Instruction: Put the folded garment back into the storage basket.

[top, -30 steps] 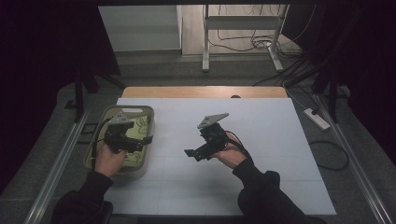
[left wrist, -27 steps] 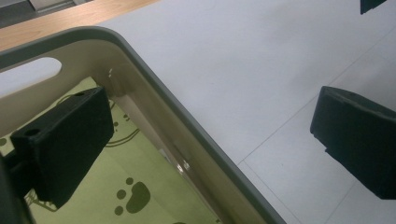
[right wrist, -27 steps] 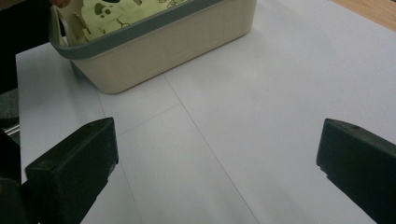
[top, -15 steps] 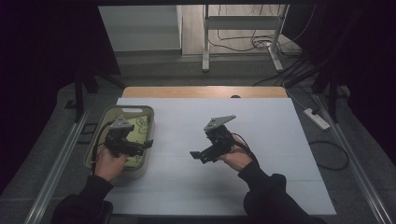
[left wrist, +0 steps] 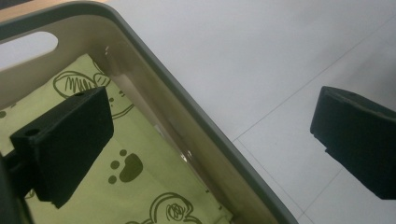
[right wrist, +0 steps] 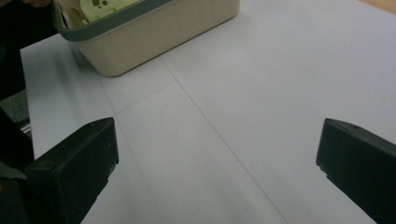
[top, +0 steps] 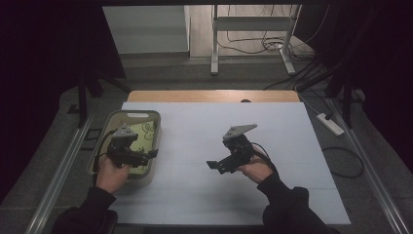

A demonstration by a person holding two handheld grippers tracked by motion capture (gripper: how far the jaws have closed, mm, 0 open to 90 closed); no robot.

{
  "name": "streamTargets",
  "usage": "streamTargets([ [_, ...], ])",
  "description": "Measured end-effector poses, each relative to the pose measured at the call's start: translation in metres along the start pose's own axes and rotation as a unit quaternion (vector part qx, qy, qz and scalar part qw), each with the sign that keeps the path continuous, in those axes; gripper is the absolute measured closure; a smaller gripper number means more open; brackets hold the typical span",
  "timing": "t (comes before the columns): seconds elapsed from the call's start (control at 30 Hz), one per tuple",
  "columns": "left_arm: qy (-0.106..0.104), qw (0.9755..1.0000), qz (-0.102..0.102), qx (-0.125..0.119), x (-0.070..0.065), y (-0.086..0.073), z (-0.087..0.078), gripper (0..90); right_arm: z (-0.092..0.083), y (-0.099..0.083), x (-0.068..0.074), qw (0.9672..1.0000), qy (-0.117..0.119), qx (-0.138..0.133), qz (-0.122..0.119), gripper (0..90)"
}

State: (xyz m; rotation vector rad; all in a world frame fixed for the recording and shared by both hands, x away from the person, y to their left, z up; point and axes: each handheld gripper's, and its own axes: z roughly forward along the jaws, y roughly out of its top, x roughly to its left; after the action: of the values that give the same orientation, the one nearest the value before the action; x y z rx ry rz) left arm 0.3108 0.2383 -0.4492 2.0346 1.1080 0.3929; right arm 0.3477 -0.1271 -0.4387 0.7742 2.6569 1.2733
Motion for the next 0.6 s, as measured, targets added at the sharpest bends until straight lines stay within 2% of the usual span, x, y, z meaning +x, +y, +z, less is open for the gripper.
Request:
streamTargets([
  [0.6, 0.004, 1.0000, -0.003, 0.001, -0.004, -0.008, -0.010, 0.0, -0.027, -0.017, -0.002, 0.9997, -0.021, -0.013, 0.009, 0.0],
])
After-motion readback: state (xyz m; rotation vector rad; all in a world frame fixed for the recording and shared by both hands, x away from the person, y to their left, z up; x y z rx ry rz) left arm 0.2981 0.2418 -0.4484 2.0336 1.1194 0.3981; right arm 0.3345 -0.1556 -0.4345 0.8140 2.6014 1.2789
